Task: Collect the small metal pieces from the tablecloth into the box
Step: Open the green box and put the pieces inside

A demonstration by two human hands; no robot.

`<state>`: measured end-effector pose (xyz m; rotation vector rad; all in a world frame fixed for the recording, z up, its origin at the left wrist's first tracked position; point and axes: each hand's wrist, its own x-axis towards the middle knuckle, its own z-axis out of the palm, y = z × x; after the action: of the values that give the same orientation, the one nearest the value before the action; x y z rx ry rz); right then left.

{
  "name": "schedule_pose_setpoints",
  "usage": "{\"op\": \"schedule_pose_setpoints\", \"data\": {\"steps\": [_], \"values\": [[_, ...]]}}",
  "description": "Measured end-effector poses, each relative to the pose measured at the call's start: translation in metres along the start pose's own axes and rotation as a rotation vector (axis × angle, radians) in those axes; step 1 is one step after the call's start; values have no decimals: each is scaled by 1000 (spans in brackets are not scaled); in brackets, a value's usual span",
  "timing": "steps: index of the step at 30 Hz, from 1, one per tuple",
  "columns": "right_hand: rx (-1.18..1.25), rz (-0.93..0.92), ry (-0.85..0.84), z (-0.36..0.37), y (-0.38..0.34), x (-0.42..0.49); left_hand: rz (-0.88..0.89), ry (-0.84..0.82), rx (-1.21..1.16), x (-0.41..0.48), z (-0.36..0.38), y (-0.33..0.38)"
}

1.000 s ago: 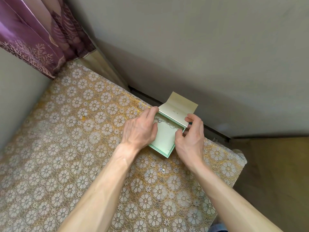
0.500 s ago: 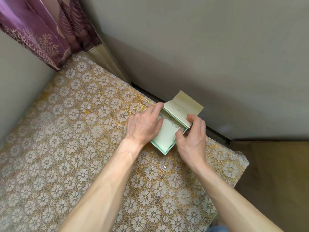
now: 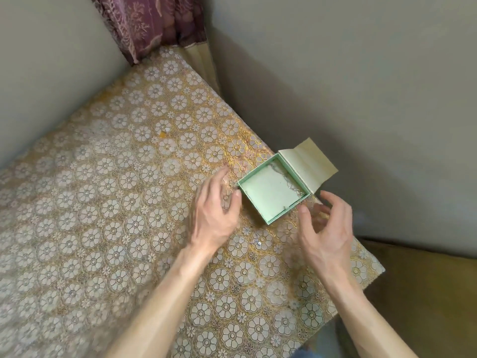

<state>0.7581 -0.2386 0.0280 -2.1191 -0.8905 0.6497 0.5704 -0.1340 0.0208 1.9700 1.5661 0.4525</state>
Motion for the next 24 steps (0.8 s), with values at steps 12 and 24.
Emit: {"op": "schedule_pose_setpoints", "data": {"steps": [12,24], "values": [[-371,-75,-395,23,3,-66,-299,-24,429,-148,30,-93],[-510,98,-335,63,-24,-61,-265,-4,402,-149,35,-98]]}}
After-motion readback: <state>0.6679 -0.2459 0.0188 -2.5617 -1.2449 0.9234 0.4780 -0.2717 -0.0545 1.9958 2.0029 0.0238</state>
